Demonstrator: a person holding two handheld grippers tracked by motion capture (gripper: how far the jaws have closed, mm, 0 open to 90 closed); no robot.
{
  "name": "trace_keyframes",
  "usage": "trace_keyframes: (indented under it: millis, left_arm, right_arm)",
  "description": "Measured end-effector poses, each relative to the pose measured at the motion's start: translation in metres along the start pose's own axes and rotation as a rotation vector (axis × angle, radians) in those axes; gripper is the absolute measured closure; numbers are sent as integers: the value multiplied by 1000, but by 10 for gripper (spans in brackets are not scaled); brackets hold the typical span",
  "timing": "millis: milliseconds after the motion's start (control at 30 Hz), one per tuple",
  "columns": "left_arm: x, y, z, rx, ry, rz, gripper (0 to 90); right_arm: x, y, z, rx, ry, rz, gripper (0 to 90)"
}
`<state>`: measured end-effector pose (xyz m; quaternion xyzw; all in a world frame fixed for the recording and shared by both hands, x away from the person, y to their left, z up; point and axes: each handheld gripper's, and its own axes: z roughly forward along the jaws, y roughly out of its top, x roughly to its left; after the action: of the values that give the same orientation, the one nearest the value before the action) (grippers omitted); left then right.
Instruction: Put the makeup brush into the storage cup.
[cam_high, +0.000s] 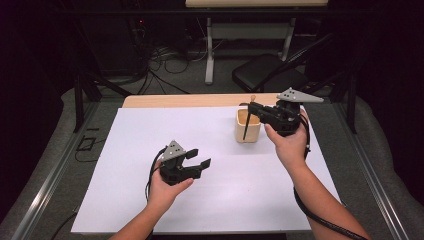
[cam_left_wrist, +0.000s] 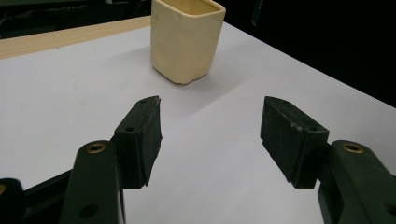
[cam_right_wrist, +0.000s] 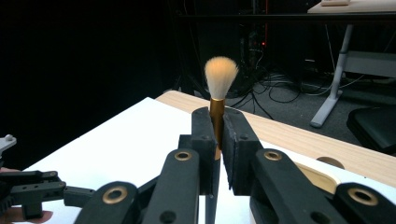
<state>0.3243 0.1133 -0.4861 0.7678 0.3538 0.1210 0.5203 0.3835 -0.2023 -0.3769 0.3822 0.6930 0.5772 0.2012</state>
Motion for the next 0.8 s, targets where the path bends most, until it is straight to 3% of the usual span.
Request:
trace_keyframes:
  millis: [800]
  left_arm:
    - [3, -3, -2, 5, 12, 5, 380]
  right_arm:
    - [-21, 6, 10, 4, -62, -2, 836]
